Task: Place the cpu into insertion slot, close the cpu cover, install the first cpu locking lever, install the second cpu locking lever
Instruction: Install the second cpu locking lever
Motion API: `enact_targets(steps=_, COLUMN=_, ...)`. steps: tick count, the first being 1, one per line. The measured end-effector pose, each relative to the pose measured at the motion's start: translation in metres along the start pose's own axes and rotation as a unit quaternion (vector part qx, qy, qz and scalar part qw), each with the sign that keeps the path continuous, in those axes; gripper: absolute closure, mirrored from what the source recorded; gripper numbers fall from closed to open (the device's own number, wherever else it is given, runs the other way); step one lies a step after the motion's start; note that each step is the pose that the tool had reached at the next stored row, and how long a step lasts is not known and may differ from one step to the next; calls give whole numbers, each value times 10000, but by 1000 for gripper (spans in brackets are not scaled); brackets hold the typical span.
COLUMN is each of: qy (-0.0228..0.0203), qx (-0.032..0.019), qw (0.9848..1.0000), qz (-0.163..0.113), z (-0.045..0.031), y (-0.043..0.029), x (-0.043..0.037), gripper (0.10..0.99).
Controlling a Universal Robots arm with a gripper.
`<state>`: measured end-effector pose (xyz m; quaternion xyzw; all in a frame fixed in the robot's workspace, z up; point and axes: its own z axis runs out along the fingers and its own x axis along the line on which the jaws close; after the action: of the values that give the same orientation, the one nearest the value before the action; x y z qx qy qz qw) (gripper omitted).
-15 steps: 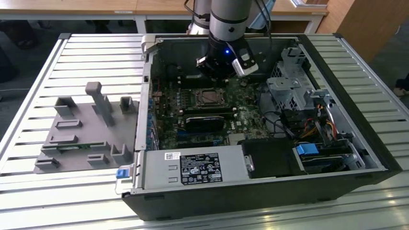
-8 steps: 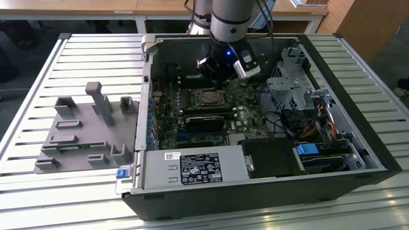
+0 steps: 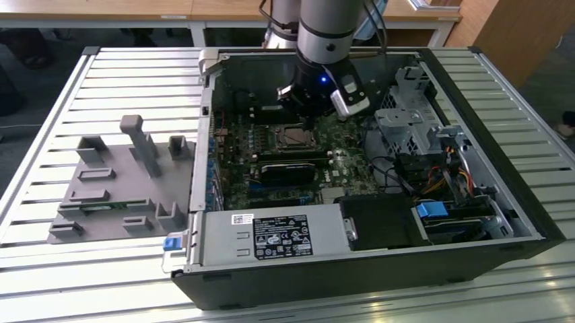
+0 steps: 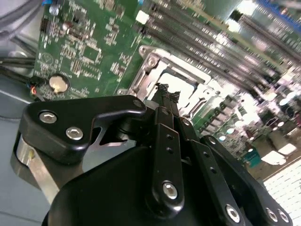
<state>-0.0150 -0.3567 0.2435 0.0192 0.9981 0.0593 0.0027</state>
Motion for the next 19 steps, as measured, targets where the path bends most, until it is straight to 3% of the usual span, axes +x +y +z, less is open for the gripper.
enact_targets(steps=3, qy=4, qx=-8, qw=10000, qz=0, z=-10, y=-88, x=-4, gripper=980)
enact_targets(steps=7, qy=41, qx=-19, qw=10000, qz=4, z=-12, y=-166, x=-7, gripper=980)
enact_targets(steps=10, qy=54, qx=-26, qw=10000, qz=6, z=11, y=-182, x=-6, gripper=980)
enact_targets(steps=13, qy=56, qx=-70, qw=10000, qz=6, z=19, y=-187, x=-6, gripper=980)
enact_targets(steps=19, qy=57, qx=-106, qw=9999, qz=7, z=20, y=-264, x=19, gripper=980)
